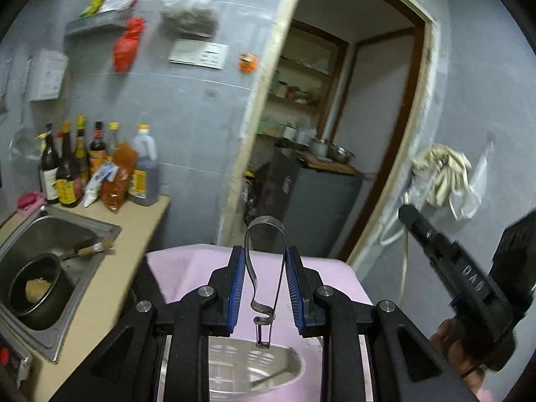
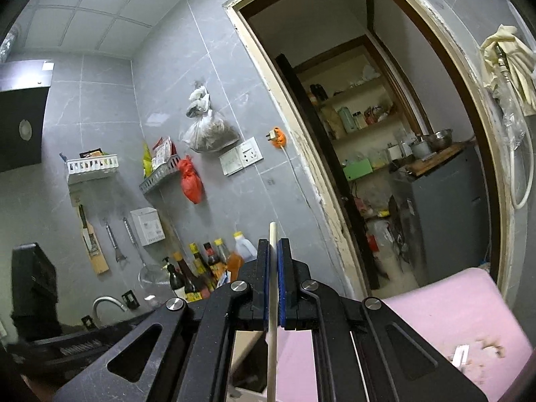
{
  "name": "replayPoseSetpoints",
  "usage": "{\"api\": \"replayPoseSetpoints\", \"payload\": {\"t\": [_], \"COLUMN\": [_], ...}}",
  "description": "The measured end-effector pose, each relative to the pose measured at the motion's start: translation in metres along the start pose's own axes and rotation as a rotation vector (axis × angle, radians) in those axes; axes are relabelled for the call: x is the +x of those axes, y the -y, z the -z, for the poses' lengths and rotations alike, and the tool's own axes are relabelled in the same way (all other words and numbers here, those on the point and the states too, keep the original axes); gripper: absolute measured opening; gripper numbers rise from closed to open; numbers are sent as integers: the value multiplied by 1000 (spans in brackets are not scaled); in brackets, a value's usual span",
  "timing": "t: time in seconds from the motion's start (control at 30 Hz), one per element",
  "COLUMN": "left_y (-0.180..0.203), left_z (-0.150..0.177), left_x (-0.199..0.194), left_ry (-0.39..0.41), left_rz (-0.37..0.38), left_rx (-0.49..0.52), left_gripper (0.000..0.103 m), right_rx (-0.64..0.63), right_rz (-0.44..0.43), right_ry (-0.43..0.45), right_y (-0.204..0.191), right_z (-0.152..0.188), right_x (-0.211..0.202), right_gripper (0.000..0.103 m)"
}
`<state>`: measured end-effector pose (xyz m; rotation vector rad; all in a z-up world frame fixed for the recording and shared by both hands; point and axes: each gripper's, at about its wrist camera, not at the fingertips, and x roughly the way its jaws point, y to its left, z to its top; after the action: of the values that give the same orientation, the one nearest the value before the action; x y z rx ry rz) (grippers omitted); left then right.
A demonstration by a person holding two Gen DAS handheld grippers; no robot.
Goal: Organize utensils
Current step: 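Carry the peeler and the chopstick over the white caddy with both tools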
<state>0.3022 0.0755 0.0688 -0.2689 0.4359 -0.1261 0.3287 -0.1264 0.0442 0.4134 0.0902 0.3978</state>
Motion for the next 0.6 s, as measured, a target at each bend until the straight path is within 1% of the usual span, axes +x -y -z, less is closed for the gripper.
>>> {"api": "replayPoseSetpoints", "payload": {"t": [0.13,0.2,0.3,0.4,0.47,0.6], "left_y": [-37,-52,-69,-82,-87,-90], "left_z": [-9,-11,-8,1,9,23], "left_x": [-9,-10,-5,3,10,23], "left_ry": [33,44,34,20,13,12], "left_rz": [-29,-34,-49,-55,-43,-20], "left_rx": [-44,-58,-68,-74,-74,-53], "left_gripper": [23,23,23,23,23,23], "right_rx": [11,22,48,47,35,9], "right_rz": [16,30,68,108,132,168], "right_ry": [30,38,64,90,97,88], "right_y": [-13,-13,-10,-6,-6,-5], "right_z": [15,21,36,50,59,75], "right_x": [16,21,29,33,35,40], "right_gripper": [4,4,4,4,4,4]}}
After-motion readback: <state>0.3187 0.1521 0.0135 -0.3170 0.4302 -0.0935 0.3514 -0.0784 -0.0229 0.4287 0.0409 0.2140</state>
